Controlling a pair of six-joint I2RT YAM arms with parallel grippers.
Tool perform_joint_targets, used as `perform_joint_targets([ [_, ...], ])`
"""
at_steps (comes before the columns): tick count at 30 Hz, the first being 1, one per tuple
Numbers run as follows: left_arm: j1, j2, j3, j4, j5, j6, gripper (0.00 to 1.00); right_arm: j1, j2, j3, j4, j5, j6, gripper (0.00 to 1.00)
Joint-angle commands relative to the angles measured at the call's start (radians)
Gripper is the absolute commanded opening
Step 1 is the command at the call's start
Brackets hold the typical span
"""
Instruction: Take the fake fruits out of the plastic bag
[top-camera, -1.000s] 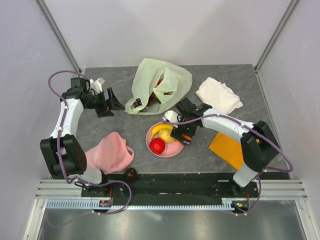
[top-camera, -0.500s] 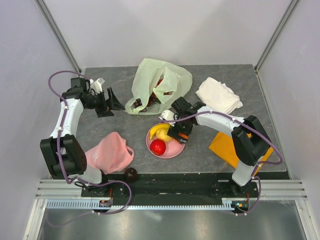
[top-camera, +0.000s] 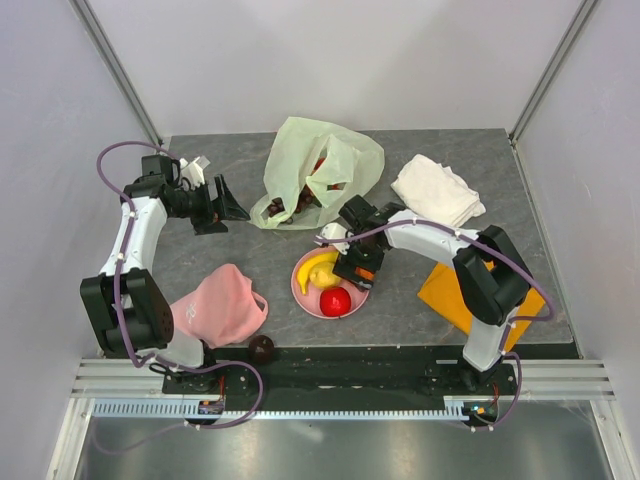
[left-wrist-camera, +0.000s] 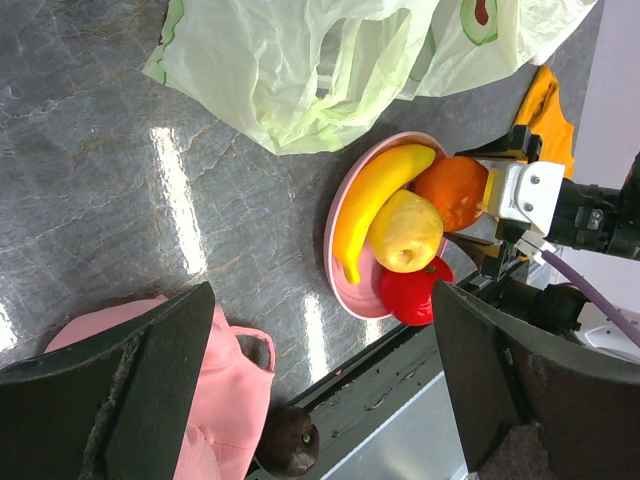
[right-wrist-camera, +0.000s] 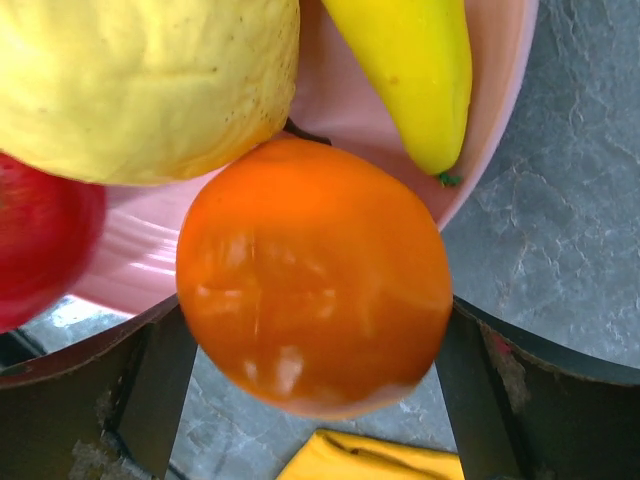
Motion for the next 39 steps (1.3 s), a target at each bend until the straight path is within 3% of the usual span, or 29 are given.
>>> perform_joint_targets([
  [1, 0.004, 0.014, 0.025, 0.022, 0.017, 0.023, 0.96, 0.003, -0.063, 0.088, -0.085, -0.013, 0.023, 0.98],
  [8, 0.005, 0.019, 0.028, 0.022, 0.026, 0.027, 0.96, 0.002, -0.192, 0.157, -0.212, -0.001, 0.020, 0.98],
  [10, 0.002, 0.022, 0.031, 0.022, 0.026, 0.027, 0.96, 0.003, -0.244, 0.180, -0.209, -0.068, 0.011, 0.98],
  [12, 0.002, 0.023, 0.038, 0.024, 0.026, 0.027, 0.96, 0.003, -0.293, 0.180, -0.165, -0.151, 0.006, 0.98],
  [15, 0.002, 0.019, 0.054, 0.024, 0.011, 0.027, 0.96, 0.032, -0.359, 0.167, 0.055, -0.249, 0.080, 0.98],
  [20, 0.005, -0.023, 0.083, 0.004, -0.072, 0.036, 0.96, 0.159, -0.171, 0.316, 0.039, -0.421, 0.022, 0.98],
  [27, 0.027, -0.072, 0.152, -0.065, -0.201, 0.045, 0.99, 0.297, 0.027, 0.421, 0.090, -0.517, -0.065, 0.98],
  [34, 0.137, -0.029, 0.224, -0.080, -0.147, 0.013, 0.99, 0.439, 0.124, 0.416, 0.108, -0.559, -0.282, 0.97],
  [39, 0.209, -0.008, 0.250, -0.085, -0.092, -0.013, 0.99, 0.495, 0.160, 0.392, 0.174, -0.607, -0.348, 0.98],
])
